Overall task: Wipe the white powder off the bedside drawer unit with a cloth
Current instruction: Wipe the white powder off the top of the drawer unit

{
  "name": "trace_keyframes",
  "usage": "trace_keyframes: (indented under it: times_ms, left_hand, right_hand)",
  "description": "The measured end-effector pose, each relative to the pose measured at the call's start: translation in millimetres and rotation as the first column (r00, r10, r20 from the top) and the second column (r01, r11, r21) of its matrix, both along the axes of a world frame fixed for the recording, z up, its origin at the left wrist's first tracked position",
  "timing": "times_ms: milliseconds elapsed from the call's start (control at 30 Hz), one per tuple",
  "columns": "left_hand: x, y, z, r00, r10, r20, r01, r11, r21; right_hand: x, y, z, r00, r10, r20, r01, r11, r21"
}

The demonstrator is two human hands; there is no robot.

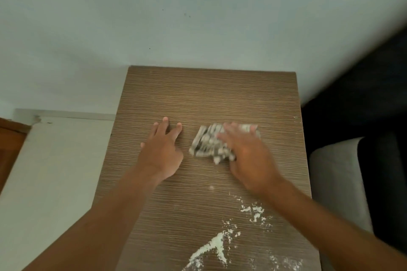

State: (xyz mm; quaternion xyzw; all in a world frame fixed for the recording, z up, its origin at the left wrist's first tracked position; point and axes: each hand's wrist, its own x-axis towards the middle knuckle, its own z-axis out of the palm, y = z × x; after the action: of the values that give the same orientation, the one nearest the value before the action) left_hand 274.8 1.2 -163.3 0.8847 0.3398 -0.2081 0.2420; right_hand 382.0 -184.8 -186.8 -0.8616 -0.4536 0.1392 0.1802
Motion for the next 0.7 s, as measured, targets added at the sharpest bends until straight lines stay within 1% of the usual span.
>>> trace_keyframes:
  times_ms: [67, 133, 200, 267, 333, 400, 500, 567, 633, 700]
  left_hand:
    - [-0.5, 2.4, 1.1, 1.0, -0.005, -0.005, 0.005, 1.0, -0.024]
    - [-1.4, 3.6, 2.8, 1.0, -0.005, -0.007, 0.005, 0.998, -0.055]
    - [-2.8, 4.3, 4.6, 1.0, -0.007, -0.002, 0.007, 0.996, -0.086]
    - [-4.7, 4.0, 6.2, 1.0, -0.023, 0.0, 0.023, 0.994, -0.103]
    - [-6.5, 3.8, 9.2, 1.0, -0.031, -0.004, 0.031, 0.992, -0.124]
    - [-8.2, 5.0, 12.6, 1.0, -0.03, -0.004, 0.029, 0.987, -0.161]
    - [-10.1, 11.9, 16.6, 1.0, -0.028, 0.007, 0.028, 0.978, -0.207]
    - [-12.3, 18.0, 17.0, 1.0, 0.0, 0.029, 0.007, 0.975, -0.22]
    - [-11.2, 21.0, 21.2, 0.996, 0.077, 0.053, -0.061, 0.964, -0.261]
    - [-10.8, 22.1, 23.9, 0.982, 0.16, 0.095, -0.125, 0.945, -0.303]
  right_hand:
    - [-42.8, -20.7, -0.7, 0.99, 0.14, 0.01, -0.14, 0.99, 0.011]
    - [-82.8, -41.8, -3.0, 0.958, 0.285, 0.012, -0.284, 0.957, -0.058]
    - [-114.2, -62.7, -4.1, 0.933, 0.359, -0.002, -0.358, 0.932, -0.052]
    - [-131.9, -77.8, 2.3, 0.949, 0.316, -0.007, -0.316, 0.948, 0.026]
    - [-133.1, -78.6, 19.5, 0.98, 0.189, -0.054, -0.18, 0.974, 0.138]
    - [-120.9, -65.7, 38.2, 0.996, 0.054, -0.078, -0.038, 0.982, 0.188]
    - [-88.8, -27.1, 59.0, 0.993, -0.114, -0.023, 0.116, 0.979, 0.168]
    - [-64.9, 7.6, 62.7, 0.984, -0.175, -0.045, 0.179, 0.976, 0.127]
    - [-45.4, 41.8, 53.1, 0.977, -0.185, -0.105, 0.195, 0.976, 0.096]
    - [-34.5, 70.7, 38.7, 0.986, -0.122, -0.111, 0.126, 0.991, 0.036]
